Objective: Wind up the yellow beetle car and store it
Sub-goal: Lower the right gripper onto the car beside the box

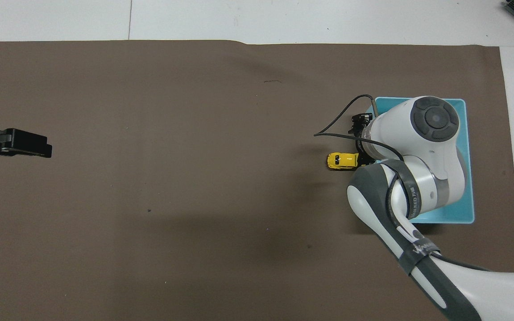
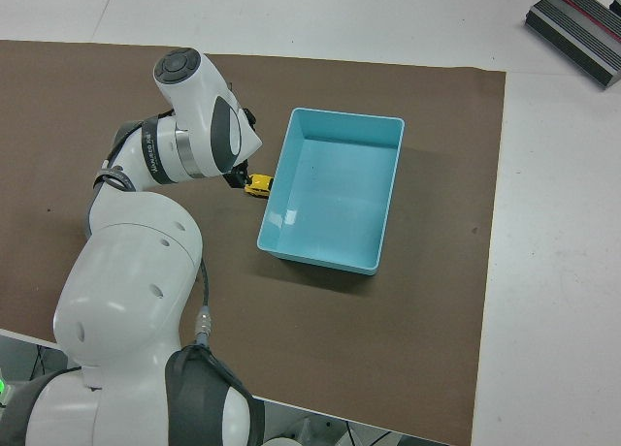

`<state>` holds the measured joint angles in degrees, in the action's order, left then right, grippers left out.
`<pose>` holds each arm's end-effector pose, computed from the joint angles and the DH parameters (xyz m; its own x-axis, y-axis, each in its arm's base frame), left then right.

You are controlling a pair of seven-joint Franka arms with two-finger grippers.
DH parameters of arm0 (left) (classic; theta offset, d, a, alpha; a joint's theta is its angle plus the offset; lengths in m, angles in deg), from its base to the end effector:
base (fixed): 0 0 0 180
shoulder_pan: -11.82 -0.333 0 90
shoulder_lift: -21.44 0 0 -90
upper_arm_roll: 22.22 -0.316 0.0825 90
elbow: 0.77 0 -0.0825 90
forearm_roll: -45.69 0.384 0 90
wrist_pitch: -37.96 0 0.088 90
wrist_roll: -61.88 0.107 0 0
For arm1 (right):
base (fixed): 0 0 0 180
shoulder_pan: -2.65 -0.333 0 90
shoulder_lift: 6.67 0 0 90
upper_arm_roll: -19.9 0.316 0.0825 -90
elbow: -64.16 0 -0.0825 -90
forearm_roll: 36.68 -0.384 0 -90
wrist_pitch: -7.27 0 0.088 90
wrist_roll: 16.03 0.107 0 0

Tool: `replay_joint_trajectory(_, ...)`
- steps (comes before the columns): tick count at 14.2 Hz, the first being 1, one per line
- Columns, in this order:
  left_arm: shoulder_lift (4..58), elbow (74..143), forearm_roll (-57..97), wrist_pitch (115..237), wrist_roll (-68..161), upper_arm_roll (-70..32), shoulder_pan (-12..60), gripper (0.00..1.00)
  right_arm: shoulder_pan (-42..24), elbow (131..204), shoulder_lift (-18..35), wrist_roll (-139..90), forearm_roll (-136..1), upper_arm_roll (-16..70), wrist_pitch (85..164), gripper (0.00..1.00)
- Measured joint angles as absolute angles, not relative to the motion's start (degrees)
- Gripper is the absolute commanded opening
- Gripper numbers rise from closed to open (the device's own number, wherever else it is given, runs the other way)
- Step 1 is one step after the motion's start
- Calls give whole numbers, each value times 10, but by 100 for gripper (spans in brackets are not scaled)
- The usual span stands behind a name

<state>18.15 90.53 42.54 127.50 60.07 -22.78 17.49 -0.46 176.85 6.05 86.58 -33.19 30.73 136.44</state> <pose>0.5333 -0.0535 0.6446 0.9980 -0.0580 0.0249 -0.0594 -0.9966 0.0563 0.5891 0.1401 0.3691 0.0543 -0.9985 -0.0071 -0.9961 -0.0537 -0.0701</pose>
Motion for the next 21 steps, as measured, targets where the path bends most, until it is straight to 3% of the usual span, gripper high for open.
replay_joint_trajectory(12, 181, 905, 425, 1274, 601, -239, 175, 100, -4, 1860, 84, 882, -331, 307, 1493, 100)
replay_joint_trajectory(14, 181, 905, 425, 1274, 601, -239, 175, 100, -3, 1863, 88, 882, -331, 307, 1499, 71)
replay_joint_trajectory(16, 181, 905, 425, 1274, 601, -239, 175, 100, -3, 1863, 90, 882, -329, 307, 1500, 17)
replay_joint_trajectory(17, 181, 905, 425, 1274, 601, -239, 175, 100, -4, 1863, 90, 882, -328, 307, 1501, 0)
replay_joint_trajectory(21, 181, 905, 425, 1274, 601, -240, 175, 100, -5, 1862, 89, 882, -326, 307, 1501, 0)
